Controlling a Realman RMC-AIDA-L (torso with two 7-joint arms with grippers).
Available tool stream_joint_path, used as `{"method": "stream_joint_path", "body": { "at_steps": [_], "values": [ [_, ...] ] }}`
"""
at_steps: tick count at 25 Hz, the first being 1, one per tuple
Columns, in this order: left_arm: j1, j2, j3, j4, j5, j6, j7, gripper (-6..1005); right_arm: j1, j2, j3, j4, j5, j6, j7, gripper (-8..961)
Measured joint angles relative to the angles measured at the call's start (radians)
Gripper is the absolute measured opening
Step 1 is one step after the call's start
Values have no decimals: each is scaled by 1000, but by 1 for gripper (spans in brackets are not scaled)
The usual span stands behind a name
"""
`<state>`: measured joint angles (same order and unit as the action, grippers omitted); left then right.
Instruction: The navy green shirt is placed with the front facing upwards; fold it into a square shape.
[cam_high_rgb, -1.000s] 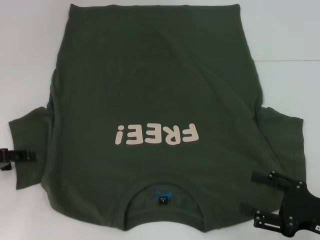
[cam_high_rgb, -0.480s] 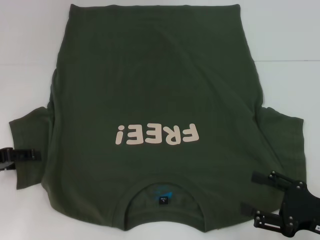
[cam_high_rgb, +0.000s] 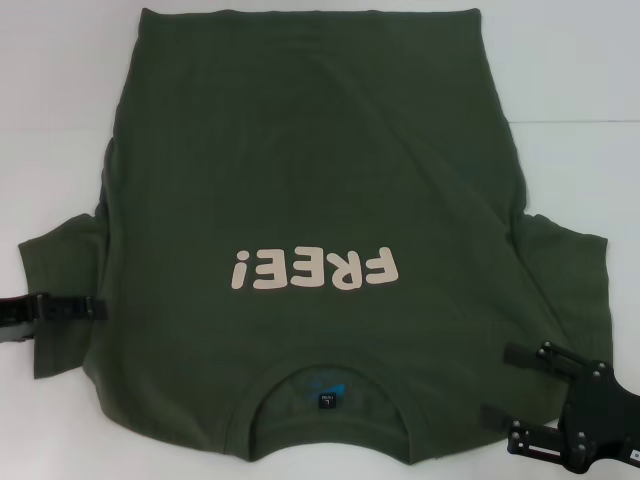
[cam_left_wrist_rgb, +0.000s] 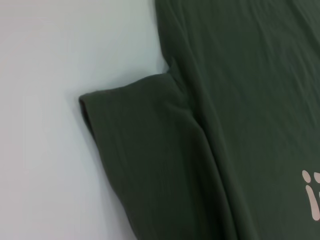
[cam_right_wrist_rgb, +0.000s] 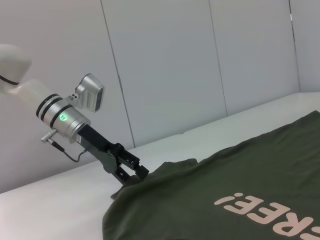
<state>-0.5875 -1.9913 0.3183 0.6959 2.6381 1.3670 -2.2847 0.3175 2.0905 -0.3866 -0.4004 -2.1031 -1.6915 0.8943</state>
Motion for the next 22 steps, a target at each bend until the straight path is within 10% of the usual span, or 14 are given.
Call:
{"method": "stream_joint_path", "body": {
  "at_steps": [12,22],
  "values": [
    [3,1,-7,0,2,-20,-39,804,0,0,0,0,0,4,0,881],
    [1,1,-2,-1,2,-26,-34,294,0,0,0,0,0,4,0,881]
  ]
}}
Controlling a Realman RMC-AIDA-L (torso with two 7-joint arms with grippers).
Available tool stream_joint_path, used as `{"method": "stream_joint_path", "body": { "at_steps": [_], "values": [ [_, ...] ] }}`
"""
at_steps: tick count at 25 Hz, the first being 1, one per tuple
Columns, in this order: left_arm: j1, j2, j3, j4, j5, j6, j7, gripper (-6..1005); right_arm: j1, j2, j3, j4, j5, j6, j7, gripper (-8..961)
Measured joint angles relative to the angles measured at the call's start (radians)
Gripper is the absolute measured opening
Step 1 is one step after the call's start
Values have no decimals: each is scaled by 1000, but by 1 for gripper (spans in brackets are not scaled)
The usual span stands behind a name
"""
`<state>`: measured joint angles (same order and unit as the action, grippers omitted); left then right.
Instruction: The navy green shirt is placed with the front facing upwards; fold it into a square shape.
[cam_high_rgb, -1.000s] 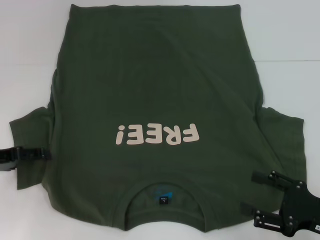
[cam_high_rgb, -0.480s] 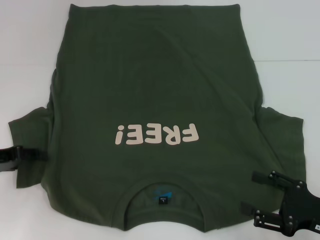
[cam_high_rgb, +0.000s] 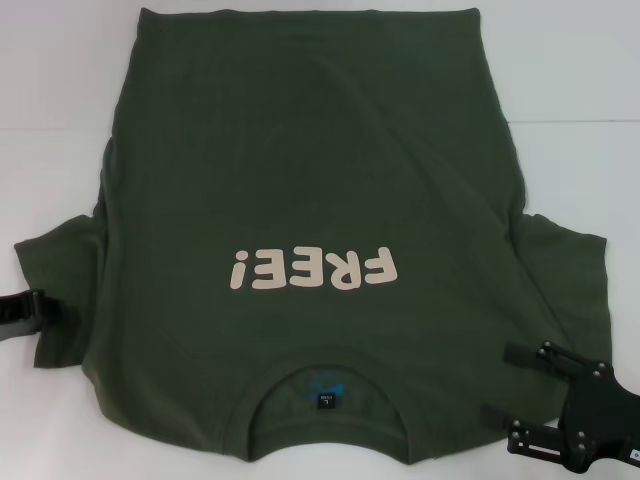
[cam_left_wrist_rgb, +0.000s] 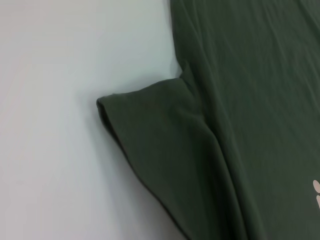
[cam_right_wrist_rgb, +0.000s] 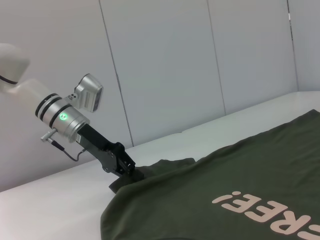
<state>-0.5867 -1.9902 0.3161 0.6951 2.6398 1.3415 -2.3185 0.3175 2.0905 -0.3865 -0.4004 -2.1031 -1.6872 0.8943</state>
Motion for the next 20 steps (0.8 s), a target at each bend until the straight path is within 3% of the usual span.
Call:
{"method": "stream_joint_path", "body": {
  "at_steps": [9,20],
  "values": [
    [-2,-1,11,5,4,-1,14,104,0,0,0,0,0,-4,0,881],
    [-3,6,7,32,-1,5,15,41,0,0,5,0,0,-8,0,880]
  ]
}}
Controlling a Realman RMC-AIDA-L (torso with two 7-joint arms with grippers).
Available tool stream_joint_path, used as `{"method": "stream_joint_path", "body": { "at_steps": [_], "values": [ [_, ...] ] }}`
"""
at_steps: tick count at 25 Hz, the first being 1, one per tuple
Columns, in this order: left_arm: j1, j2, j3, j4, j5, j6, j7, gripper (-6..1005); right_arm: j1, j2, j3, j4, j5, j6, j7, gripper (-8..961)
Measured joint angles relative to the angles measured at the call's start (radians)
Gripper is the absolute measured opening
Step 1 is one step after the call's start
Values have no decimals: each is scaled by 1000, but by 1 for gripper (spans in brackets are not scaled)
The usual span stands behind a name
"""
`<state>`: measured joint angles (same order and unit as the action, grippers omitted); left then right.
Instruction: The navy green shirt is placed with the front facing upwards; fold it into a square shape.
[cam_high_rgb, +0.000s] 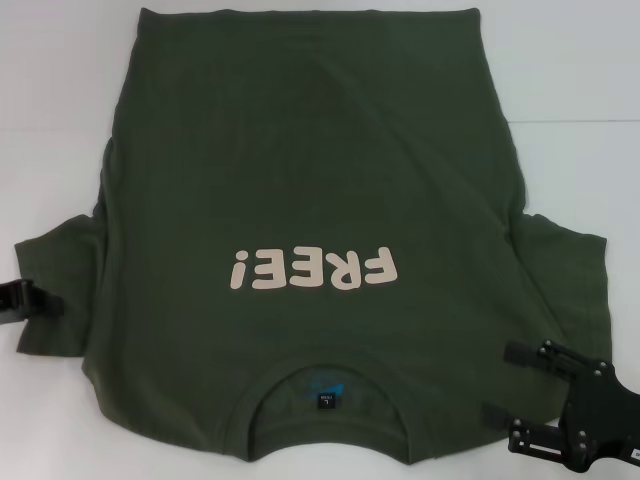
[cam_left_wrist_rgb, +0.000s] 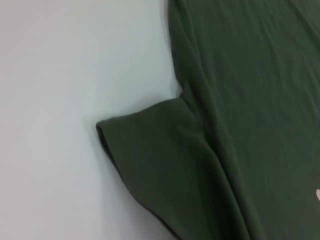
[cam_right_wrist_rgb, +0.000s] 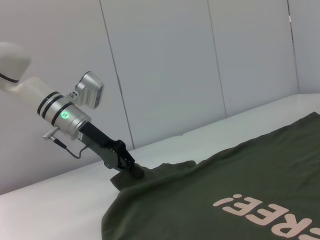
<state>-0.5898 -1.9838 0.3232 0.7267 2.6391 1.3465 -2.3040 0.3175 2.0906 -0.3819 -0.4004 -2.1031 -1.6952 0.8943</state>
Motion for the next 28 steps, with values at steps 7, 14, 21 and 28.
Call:
{"method": "stream_joint_path", "body": {
  "at_steps": [7,14,21,28],
  "values": [
    [0,1,-1,58,-3,3,-12,36,0,0,3,0,0,0,0,880],
    [1,1,-1,122,-39,17,-20,37,0,0,3,0,3,0,0,880],
    [-11,6,0,160,-69,59,-39,37,0,1,3,1,4,0,0,880],
    [-43,0,12,160,-81,122,-58,36,0,2,3,3,4,0,0,881]
  ]
}}
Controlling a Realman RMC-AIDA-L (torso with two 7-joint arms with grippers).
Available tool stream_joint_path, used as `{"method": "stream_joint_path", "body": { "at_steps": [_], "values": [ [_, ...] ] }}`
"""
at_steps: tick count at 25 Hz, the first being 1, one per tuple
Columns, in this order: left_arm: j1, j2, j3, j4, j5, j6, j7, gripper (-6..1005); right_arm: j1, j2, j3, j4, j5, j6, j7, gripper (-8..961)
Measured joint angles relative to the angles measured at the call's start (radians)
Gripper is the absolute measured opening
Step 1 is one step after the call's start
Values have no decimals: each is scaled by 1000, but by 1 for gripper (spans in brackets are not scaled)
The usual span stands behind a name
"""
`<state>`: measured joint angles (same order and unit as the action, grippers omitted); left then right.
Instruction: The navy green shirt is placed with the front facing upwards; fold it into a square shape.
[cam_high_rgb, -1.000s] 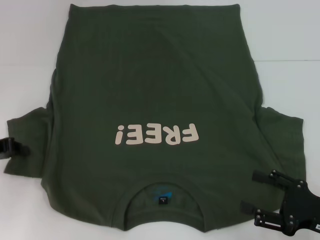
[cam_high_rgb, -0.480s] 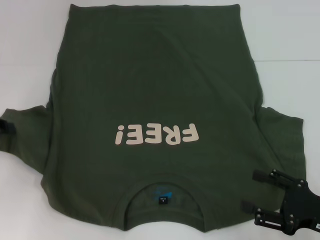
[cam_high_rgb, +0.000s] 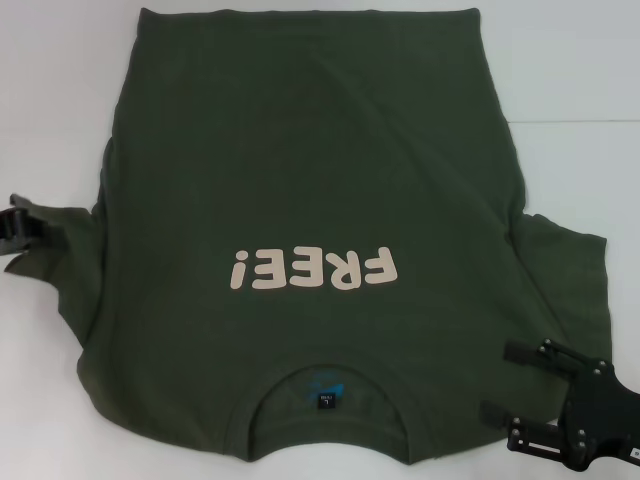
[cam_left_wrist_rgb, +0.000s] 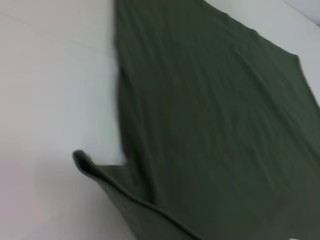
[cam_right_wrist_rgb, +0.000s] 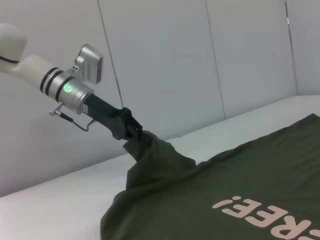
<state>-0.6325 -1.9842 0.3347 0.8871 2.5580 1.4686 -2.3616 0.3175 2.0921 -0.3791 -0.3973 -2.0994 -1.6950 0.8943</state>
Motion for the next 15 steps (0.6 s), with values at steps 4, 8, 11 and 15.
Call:
{"method": "stream_joint_path", "body": {
  "at_steps": [4,8,11,15],
  "values": [
    [-26,2,2,3,0,17,-12,37,0,0,0,0,-1,0,0,881],
    [-49,0,8,4,-1,35,-25,37,-1,0,0,0,-2,0,0,881],
    [-63,-15,38,5,-1,36,-38,37,-1,0,0,5,-2,0,-2,880],
    [-74,-39,90,7,-1,17,-54,36,-2,0,0,12,-2,0,-7,880]
  ]
}}
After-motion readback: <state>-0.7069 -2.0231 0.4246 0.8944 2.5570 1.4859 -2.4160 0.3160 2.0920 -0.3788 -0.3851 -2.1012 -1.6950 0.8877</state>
